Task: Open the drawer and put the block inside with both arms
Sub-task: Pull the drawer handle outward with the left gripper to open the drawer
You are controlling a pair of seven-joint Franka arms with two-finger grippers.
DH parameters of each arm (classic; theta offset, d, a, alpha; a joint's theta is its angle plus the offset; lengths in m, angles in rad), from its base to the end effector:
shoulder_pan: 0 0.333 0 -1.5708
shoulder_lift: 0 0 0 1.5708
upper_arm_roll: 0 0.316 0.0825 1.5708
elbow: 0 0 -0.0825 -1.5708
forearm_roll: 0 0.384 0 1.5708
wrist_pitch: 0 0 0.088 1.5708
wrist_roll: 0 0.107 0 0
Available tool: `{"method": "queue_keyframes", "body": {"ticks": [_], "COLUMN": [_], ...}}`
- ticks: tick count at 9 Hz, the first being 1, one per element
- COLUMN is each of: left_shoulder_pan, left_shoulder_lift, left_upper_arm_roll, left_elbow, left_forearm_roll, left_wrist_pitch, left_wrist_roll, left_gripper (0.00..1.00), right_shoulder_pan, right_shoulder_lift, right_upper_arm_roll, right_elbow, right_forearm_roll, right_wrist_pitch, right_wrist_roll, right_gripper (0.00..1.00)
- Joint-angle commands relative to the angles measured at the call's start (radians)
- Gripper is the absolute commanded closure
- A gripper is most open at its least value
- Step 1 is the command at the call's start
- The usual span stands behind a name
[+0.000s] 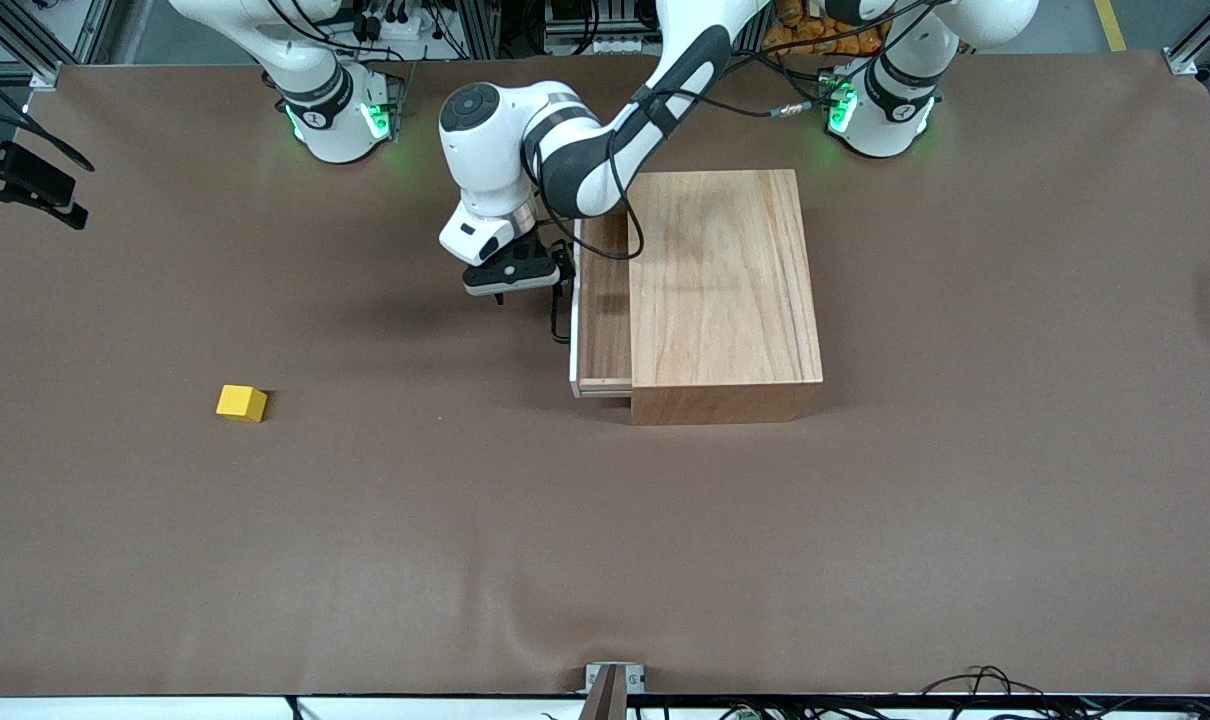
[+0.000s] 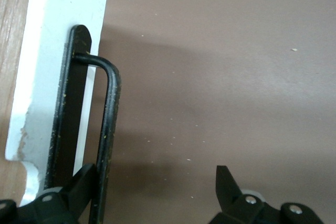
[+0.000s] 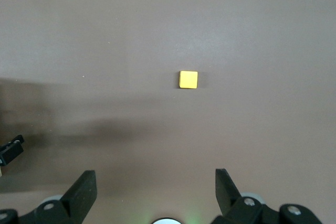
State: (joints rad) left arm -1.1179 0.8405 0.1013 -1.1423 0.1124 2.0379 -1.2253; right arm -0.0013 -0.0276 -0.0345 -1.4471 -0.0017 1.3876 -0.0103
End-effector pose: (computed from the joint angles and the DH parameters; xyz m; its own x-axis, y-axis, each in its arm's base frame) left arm 0.3900 -0.6632 0.3050 0.9753 0.1215 0.1843 0.1258 -0.9920 -0.0121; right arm 0.5251 -0.0193 0.6808 0.9992 -0.0257 -0.0319 -0.0257 -0.9997 0.0004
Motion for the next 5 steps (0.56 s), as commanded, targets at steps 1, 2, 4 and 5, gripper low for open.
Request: {"method": "queue_keyframes", "body": {"ticks": [1, 2, 4, 5], "left_shoulder_pan": [-0.003, -0.003, -0.003, -0.002], "left_shoulder_lift": [0.035, 0.035, 0.035, 0.037], "left_upper_arm_roll": [-0.006, -0.006, -0.006, -0.006], "left_elbow": [0.062, 0.064, 0.064, 0.064], "left_forearm_roll": [-0.019, -0.019, -0.019, -0.019], "left_wrist_pitch": [0.013, 0.018, 0.048, 0.057], "left_wrist_roll": [-0.023, -0.028, -0.048, -0.048], "left_gripper": [0.0, 0.0, 0.0, 0.0], "right_shoulder_pan": [-0.013, -0.013, -0.013, -0.013], "right_shoulder_lift": [0.008, 0.009, 0.009, 0.009], "right_upper_arm_roll": [0.007, 0.007, 0.007, 0.008], "right_elbow": [0.02, 0.02, 0.02, 0.02], "right_forearm_roll": [0.002, 0.002, 0.002, 0.002], "right_wrist_pitch": [-0.015, -0.015, -0.013, -0.013], "right_wrist_roll": [0.01, 0.01, 0.01, 0.01], "right_gripper": [0.0, 0.0, 0.0, 0.0]}}
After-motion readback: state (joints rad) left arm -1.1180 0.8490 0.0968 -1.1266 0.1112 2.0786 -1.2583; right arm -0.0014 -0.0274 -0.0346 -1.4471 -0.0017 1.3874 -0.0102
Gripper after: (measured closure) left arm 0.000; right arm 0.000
